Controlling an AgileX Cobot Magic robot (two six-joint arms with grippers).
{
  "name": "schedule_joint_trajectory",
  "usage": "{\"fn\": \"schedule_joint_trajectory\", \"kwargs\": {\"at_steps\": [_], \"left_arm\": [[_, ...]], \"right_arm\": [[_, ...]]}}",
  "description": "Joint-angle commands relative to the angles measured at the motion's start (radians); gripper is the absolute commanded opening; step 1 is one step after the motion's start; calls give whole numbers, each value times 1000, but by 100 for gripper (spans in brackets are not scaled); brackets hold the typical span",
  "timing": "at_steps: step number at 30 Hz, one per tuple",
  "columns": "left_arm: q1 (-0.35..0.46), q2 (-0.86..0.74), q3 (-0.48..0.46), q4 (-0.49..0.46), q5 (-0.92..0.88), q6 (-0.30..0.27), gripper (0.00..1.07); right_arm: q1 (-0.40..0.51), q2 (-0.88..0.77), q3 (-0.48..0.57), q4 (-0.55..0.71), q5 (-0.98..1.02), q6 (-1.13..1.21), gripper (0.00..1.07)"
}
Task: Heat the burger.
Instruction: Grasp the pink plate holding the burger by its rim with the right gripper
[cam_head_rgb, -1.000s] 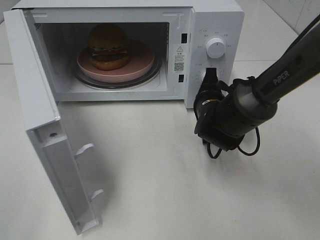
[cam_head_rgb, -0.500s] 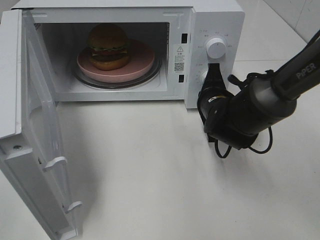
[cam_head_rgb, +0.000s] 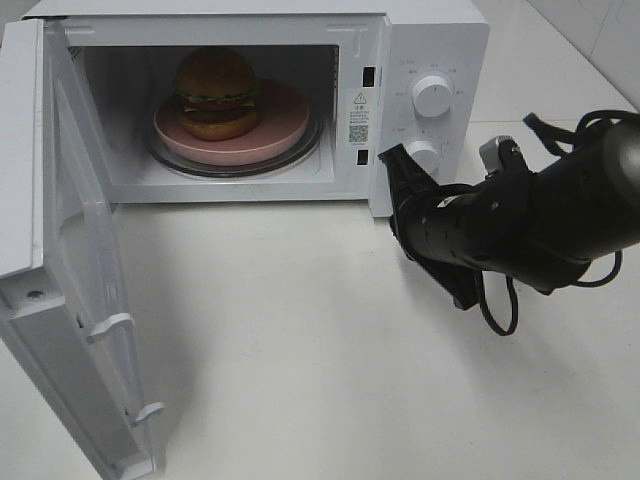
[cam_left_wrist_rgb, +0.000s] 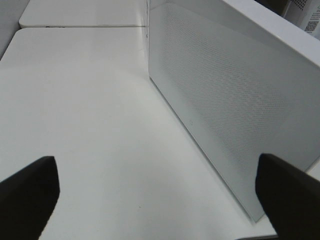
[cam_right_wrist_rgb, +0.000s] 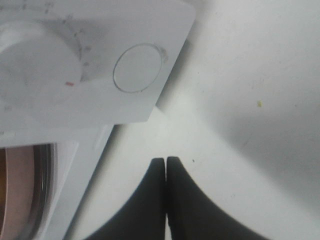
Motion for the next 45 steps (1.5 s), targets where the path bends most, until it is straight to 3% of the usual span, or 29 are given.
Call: {"fn": "schedule_joint_trajectory", "kwargs": {"at_steps": [1,10,19,24,28,32,34,43,45], "left_arm": [[3,-18,4,0,1,-3,100],[3,-18,4,0,1,-3,100],[3,-18,4,1,1,-3,100],[3,-18,4,2,1,-3,100],[3,-18,4,2,1,-3,100],[3,-18,4,2,1,-3,100],[3,-18,4,2,1,-3,100],[3,-18,4,2,1,-3,100],[3,-18,4,2,1,-3,100]], "right_arm": [[-2,-47,4,-49,58,-129,2],[-28,-149,-21,-270,357,-384,4],[-39,-158,-158,-527,827,-627,4],[-39,-158,-221,-645,966,-750,4],[-39,-158,-292,-731,1147,-1026,5],[-39,-158,-324,-758,1226,-1187,6],[-39,-158,-354,-762,1296,-1376,7],[-39,-158,-385,-759,1340,-1973,12],[-39,-158,-385,-812,1339,-2168,19]]}}
